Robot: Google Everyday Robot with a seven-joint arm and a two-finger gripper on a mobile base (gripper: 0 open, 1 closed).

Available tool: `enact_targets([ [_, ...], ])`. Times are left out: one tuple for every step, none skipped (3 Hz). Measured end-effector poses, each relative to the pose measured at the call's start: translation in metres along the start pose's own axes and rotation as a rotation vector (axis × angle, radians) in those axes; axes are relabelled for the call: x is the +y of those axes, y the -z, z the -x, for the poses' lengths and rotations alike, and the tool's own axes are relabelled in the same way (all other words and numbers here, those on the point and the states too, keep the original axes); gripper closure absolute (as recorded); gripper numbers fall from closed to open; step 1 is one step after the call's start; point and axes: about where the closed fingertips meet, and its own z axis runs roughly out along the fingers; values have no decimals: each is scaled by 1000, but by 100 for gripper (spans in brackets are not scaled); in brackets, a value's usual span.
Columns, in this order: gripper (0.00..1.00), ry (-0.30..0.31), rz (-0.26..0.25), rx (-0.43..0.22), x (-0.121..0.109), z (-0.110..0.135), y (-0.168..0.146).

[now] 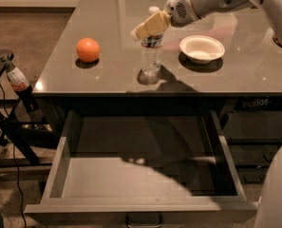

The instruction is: Pick water bottle from top drawer and place on counter

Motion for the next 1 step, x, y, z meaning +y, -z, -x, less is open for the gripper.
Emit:
enact_targets([
  [0, 0, 0, 0, 0, 0, 0],
])
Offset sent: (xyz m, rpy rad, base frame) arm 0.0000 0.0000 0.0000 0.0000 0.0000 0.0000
